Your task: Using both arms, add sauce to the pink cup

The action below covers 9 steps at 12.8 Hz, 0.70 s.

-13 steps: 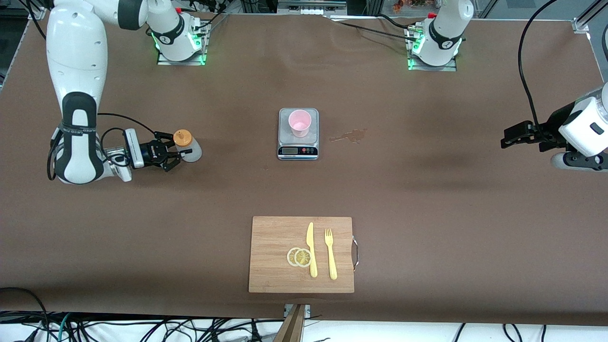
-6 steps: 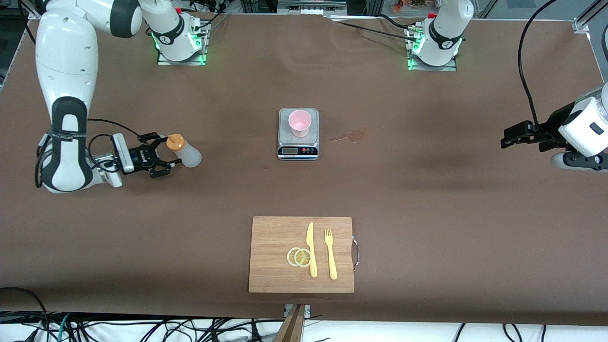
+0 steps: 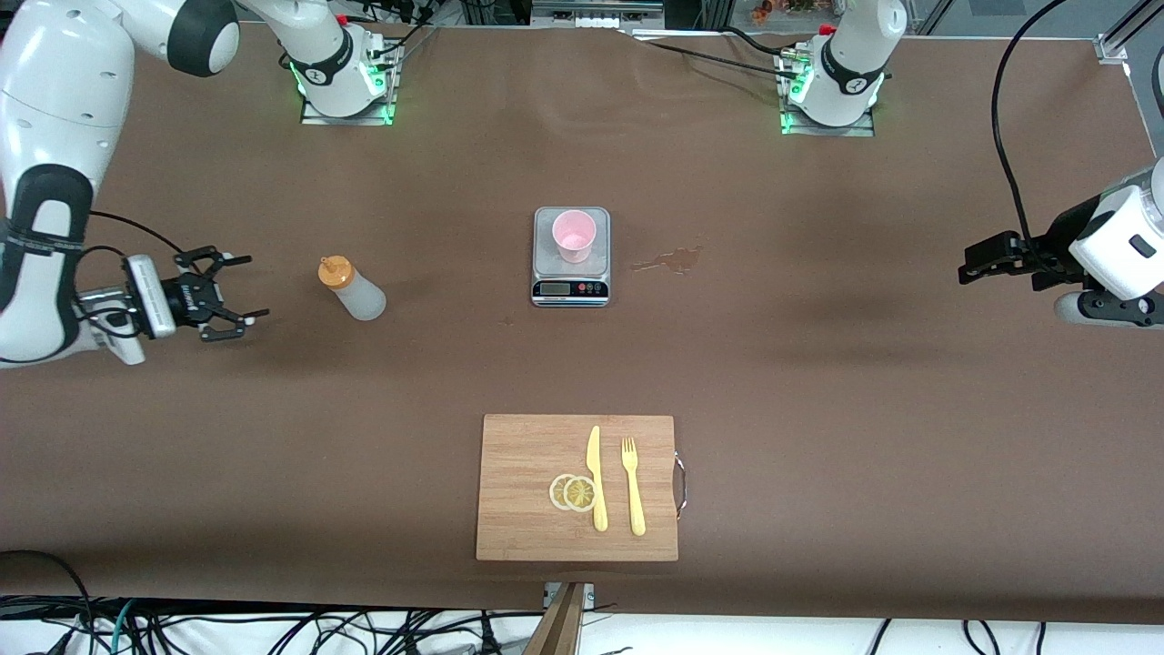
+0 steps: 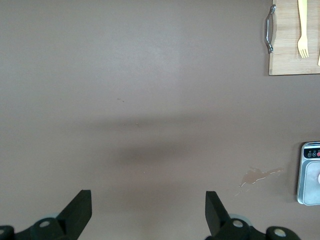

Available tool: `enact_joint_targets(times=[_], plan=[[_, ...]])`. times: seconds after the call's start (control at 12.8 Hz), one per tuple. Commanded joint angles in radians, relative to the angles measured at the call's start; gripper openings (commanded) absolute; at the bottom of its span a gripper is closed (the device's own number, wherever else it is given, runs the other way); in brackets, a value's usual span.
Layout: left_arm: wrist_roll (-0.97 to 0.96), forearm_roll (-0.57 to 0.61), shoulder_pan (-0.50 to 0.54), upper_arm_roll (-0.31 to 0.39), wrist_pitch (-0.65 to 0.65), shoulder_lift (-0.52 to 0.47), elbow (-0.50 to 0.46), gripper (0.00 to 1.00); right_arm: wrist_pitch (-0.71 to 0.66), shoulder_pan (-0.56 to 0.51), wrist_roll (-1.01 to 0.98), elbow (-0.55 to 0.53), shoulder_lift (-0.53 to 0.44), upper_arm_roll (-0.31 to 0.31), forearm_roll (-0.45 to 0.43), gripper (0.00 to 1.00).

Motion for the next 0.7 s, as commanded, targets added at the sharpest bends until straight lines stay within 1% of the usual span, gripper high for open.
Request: enact_joint_targets(times=[0.0, 0.16, 0.23, 0.31, 0.39, 0.47, 0.63], plan=[[0.002, 0.020, -0.002, -0.002, -0.015, 0.012, 0.029, 1.00, -0.040, 0.007, 0.220, 0.075, -0.043, -0.028, -0.029, 1.00], [0.002, 0.022, -0.004, -0.002, -0.015, 0.012, 0.030, 1.00, -0.070, 0.009, 0.414, 0.193, -0.051, -0.035, -0.035, 1.00], [0.002, 0.020, -0.002, -0.002, -0.015, 0.012, 0.030, 1.00, -0.099, 0.009, 0.540, 0.260, -0.063, -0.041, -0.070, 1.00], [0.002, 0.022, -0.002, -0.002, -0.015, 0.012, 0.030, 1.00, -0.107, 0.024, 0.625, 0.329, -0.079, -0.041, -0.110, 1.00], [0.002, 0.022, -0.002, -0.002, -0.015, 0.012, 0.030, 1.00, -0.107, 0.045, 0.718, 0.360, -0.102, -0.044, -0.134, 1.00], [0.002, 0.022, -0.002, -0.002, -0.015, 0.012, 0.030, 1.00, -0.100, 0.062, 0.824, 0.367, -0.137, -0.039, -0.162, 1.00], [0.003, 0.022, 0.001, -0.002, -0.015, 0.012, 0.030, 1.00, -0.037, 0.113, 1.011, 0.357, -0.230, -0.007, -0.303, 1.00]])
